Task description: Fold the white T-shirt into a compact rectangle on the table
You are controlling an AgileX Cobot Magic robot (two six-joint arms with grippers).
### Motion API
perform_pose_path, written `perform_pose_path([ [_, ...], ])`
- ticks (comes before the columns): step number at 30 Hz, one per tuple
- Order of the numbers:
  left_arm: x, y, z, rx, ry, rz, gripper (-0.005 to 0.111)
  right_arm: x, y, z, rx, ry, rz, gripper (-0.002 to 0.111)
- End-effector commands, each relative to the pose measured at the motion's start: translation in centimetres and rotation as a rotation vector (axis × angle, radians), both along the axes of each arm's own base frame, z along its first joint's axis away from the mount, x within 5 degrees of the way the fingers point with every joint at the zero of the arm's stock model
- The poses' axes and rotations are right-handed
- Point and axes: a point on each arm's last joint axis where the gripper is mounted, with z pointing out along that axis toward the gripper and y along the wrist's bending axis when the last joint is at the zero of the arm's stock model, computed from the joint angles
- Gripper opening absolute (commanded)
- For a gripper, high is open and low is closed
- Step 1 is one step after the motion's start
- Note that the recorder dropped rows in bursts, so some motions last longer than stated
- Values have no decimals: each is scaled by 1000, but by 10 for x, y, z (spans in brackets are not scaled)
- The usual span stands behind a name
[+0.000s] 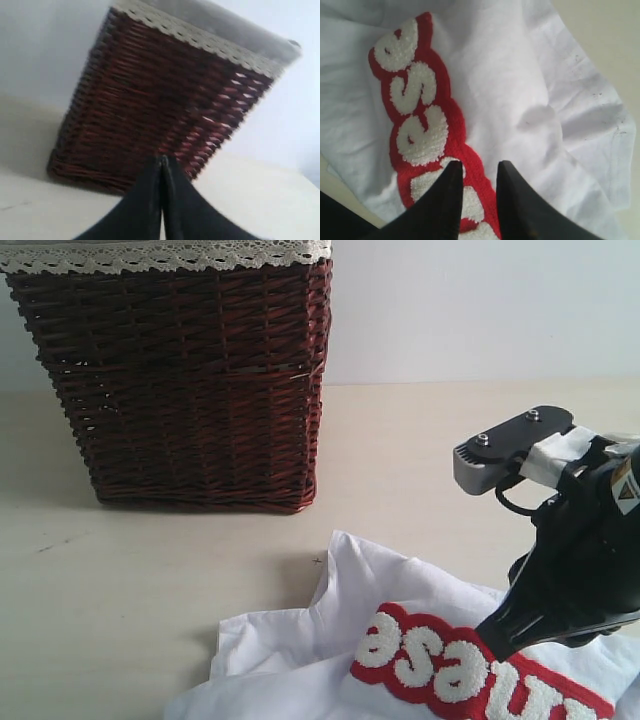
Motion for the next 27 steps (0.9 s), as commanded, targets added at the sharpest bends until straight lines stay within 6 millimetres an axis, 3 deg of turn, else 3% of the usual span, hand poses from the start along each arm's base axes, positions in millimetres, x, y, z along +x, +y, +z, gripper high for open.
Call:
perform_pose_path([
  [1,3,-16,1,92,9,-224,0,1,0,1,3,-23,11,24],
  [4,11,-36,-4,212,69,-417,0,1,0,1,7,-26,10,24],
  [7,14,-62,1,330,-14,-684,0,1,0,1,8,-25,9,24],
  [9,23,-77,3,385,-13,-817,5,1,0,1,10,-26,9,24],
  [12,43,-97,-9,415,81,-963,22,1,0,1,10,-26,9,24],
  [15,60,-113,-18,436,135,-1054,24,1,1,1,12,-25,8,24],
  [18,79,-156,-24,553,129,-1182,24,1,0,1,6,-22,9,24],
  [20,80,-190,-32,733,88,-1219,26,1,-1,1,-8,-29,16,24],
  [22,77,-210,-41,858,88,-1205,31,1,-3,0,-29,-31,24,24],
  [27,72,-240,-60,1017,105,-1189,52,2,-9,0,-94,-36,7,24],
])
